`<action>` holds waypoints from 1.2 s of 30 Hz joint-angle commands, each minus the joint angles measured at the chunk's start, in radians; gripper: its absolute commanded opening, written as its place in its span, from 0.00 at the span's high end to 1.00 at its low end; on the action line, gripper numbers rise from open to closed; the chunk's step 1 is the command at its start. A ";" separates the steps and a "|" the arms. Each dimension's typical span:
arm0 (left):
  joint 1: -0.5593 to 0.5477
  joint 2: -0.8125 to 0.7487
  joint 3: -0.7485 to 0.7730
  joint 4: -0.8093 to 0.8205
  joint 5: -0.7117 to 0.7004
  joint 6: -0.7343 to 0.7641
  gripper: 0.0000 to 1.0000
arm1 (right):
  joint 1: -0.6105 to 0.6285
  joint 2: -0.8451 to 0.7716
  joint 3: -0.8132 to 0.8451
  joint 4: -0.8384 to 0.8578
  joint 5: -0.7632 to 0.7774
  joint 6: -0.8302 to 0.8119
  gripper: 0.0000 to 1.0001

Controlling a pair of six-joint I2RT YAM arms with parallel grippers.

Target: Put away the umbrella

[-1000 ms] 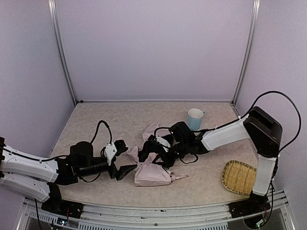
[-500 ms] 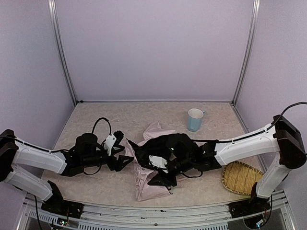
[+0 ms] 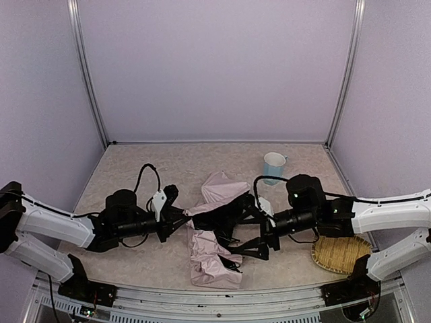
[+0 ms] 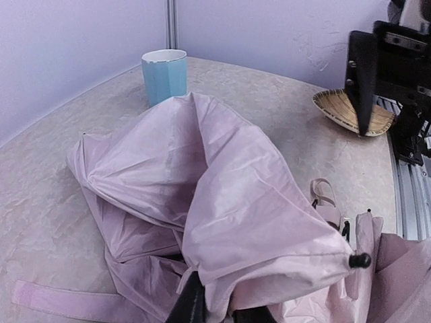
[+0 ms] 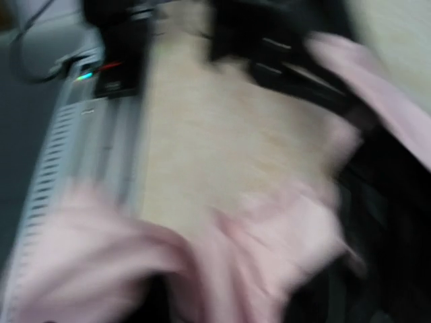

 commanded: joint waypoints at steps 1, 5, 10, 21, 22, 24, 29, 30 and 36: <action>-0.044 0.026 0.060 -0.004 -0.014 0.050 0.91 | -0.097 -0.035 -0.128 0.062 0.010 0.203 0.02; -0.094 0.060 0.154 -0.110 -0.040 0.090 1.00 | -0.118 0.024 -0.190 0.099 0.053 0.326 0.16; -0.184 0.167 0.323 -0.261 -0.047 0.121 1.00 | -0.131 0.149 -0.176 0.226 0.040 0.370 0.24; -0.272 0.374 0.606 -0.397 0.046 0.118 1.00 | -0.240 0.535 -0.011 0.481 -0.208 0.466 0.54; -0.272 0.367 0.604 -0.388 0.070 0.106 1.00 | -0.239 0.554 -0.006 0.513 -0.226 0.476 0.55; -0.271 0.338 0.582 -0.343 0.102 0.075 1.00 | -0.239 0.588 0.015 0.539 -0.265 0.491 0.56; -0.264 0.279 0.520 -0.280 0.019 0.045 1.00 | -0.234 0.590 0.025 0.546 -0.332 0.499 0.51; -0.254 0.274 0.508 -0.280 -0.017 0.033 1.00 | -0.234 0.559 0.000 0.536 -0.308 0.490 0.48; -0.200 0.249 0.417 -0.261 -0.104 -0.020 1.00 | -0.236 0.307 -0.120 0.320 -0.092 0.402 0.27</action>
